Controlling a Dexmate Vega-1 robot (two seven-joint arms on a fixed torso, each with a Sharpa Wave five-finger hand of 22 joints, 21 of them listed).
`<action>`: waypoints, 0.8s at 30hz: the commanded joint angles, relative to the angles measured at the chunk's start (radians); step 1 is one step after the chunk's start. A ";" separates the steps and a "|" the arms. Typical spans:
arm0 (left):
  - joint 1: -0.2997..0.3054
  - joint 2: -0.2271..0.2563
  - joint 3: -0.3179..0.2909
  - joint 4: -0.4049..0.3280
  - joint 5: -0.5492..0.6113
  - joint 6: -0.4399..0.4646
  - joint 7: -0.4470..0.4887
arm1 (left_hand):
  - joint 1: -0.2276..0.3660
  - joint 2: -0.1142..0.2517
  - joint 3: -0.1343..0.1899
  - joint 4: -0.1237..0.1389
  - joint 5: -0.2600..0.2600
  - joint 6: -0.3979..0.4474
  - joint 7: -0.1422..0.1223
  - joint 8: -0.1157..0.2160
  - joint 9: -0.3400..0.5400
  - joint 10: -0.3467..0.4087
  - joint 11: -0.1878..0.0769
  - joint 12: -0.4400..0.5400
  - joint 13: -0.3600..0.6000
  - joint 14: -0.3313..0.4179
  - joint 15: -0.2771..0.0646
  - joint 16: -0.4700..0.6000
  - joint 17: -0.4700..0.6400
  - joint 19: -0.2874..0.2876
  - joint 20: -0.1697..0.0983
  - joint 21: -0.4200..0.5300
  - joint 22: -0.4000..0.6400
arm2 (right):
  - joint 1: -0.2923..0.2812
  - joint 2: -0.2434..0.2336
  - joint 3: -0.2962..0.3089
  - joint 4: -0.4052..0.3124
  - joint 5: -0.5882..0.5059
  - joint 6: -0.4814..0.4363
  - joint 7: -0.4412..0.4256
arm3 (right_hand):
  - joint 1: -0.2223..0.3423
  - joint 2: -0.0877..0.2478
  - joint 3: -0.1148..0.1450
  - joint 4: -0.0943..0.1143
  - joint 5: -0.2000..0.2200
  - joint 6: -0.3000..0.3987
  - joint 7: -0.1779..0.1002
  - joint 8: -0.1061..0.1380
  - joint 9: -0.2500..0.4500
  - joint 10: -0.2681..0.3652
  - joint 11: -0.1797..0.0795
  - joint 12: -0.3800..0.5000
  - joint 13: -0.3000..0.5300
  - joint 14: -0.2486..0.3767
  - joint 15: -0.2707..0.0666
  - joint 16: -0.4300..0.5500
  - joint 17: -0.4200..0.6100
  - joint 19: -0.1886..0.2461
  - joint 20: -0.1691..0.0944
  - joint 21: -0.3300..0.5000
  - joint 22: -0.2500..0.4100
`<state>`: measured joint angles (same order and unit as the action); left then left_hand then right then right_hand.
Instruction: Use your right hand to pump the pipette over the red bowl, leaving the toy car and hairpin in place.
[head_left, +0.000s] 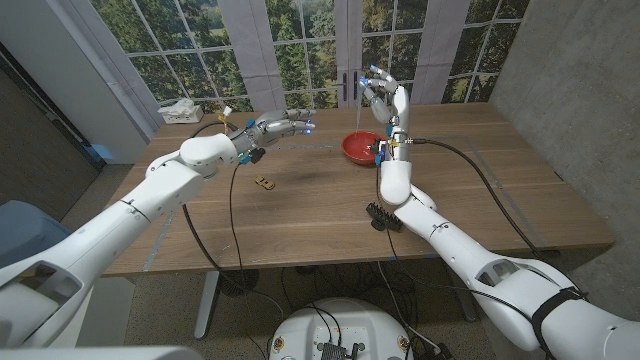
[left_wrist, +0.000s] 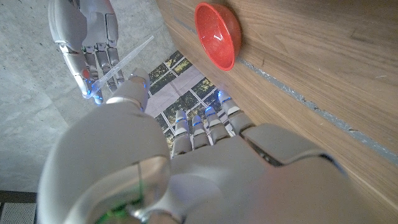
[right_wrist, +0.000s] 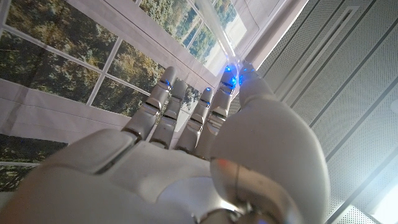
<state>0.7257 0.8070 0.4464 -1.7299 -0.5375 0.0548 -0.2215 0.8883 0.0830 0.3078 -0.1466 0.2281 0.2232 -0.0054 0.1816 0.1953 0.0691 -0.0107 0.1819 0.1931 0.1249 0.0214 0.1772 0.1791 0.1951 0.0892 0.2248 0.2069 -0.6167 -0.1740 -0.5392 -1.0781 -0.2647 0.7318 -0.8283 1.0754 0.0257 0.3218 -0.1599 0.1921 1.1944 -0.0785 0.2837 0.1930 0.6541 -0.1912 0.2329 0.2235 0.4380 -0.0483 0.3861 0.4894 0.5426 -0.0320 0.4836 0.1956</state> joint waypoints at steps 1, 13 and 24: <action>0.023 0.013 -0.011 -0.017 -0.010 0.004 0.013 | -0.012 0.001 -0.002 0.000 0.000 0.004 -0.002 0.005 0.000 -0.001 -0.002 0.011 0.003 -0.005 0.000 0.005 0.002 -0.002 0.003 0.004 0.005 | 0.103 0.029 -0.045 0.151 -0.051 0.030 -0.119 | 0.010 0.010 0.005 0.000 -0.004 0.003 -0.002 -0.006 0.006 0.012 -0.002 0.004 0.003 0.008 -0.164 0.007 0.005 0.000 -0.009 0.005 0.003; 0.025 0.015 -0.013 -0.016 -0.014 0.004 0.013 | -0.015 0.002 -0.002 -0.002 0.000 0.005 -0.003 0.006 -0.002 -0.002 -0.001 0.013 0.003 -0.005 0.001 0.006 0.002 -0.004 0.004 0.005 0.005 | 0.174 0.032 -0.096 0.236 -0.034 0.016 -0.140 | 0.011 0.011 0.005 0.000 -0.006 0.002 0.002 -0.008 0.006 0.020 -0.002 0.006 0.003 0.012 -0.163 0.008 0.006 0.000 -0.010 0.008 0.003; 0.040 0.017 -0.020 -0.022 -0.021 0.006 0.026 | -0.017 0.003 -0.002 -0.003 0.000 0.007 -0.002 0.007 -0.002 -0.003 0.000 0.014 0.003 -0.007 0.002 0.006 0.001 -0.005 0.004 0.006 0.005 | 0.223 0.038 -0.131 0.299 0.005 -0.008 -0.123 | 0.011 0.013 0.004 0.001 -0.007 0.001 0.004 -0.010 0.007 0.022 0.000 0.005 0.003 0.016 -0.163 0.011 0.009 0.000 -0.010 0.010 0.003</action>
<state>0.7504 0.8200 0.4346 -1.7440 -0.5515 0.0585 -0.2109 0.8791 0.0843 0.3079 -0.1466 0.2281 0.2233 -0.0054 0.1851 0.1905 0.0692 -0.0107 0.1897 0.1931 0.1214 0.0249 0.1780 0.1790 0.1951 0.0892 0.2248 0.2068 -0.4522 -0.1429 -0.6298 -0.8550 -0.2906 0.7417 -0.9539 1.0805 0.0306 0.3218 -0.1599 0.1865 1.1944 -0.0785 0.2805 0.1981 0.6682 -0.1912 0.2328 0.2258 0.4435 -0.0427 0.3896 0.4940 0.5371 -0.0376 0.4851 0.1955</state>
